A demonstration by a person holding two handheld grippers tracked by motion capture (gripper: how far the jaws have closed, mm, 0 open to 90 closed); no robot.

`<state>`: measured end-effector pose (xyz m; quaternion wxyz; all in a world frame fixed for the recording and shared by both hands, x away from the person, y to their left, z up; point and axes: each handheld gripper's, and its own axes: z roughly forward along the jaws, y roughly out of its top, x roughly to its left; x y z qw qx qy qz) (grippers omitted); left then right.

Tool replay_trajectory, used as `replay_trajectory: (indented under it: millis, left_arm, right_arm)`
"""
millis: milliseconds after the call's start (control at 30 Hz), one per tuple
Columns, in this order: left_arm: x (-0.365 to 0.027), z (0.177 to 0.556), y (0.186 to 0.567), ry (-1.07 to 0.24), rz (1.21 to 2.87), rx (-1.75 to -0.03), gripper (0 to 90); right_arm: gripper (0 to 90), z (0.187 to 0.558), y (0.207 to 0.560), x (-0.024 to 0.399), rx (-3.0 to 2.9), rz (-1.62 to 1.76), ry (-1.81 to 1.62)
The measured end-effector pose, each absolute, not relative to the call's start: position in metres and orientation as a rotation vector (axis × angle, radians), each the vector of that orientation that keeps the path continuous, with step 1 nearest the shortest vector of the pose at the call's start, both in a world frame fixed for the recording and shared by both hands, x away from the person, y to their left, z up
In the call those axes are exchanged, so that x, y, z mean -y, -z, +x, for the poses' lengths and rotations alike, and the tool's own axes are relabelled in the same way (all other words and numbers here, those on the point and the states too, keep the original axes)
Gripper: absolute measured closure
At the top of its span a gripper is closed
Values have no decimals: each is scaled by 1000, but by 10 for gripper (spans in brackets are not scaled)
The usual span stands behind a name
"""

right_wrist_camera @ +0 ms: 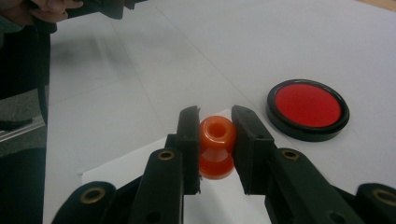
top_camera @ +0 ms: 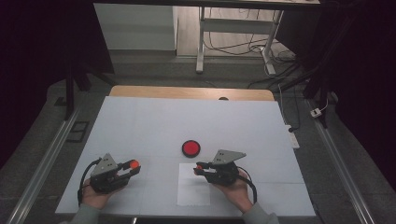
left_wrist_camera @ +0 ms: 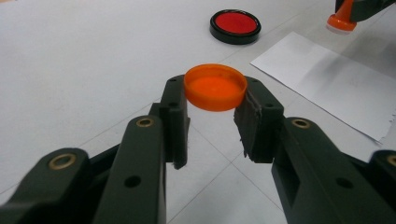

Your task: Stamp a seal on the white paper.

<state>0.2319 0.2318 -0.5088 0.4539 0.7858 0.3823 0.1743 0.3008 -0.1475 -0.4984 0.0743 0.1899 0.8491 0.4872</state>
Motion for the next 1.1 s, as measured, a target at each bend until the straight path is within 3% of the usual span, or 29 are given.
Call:
replay_trajectory:
  millis: [1100]
  left_arm:
    - [-227, 232, 512, -428, 1969, -932, 653]
  right_arm:
    - [725, 300, 523, 131, -2605, 563, -1313]
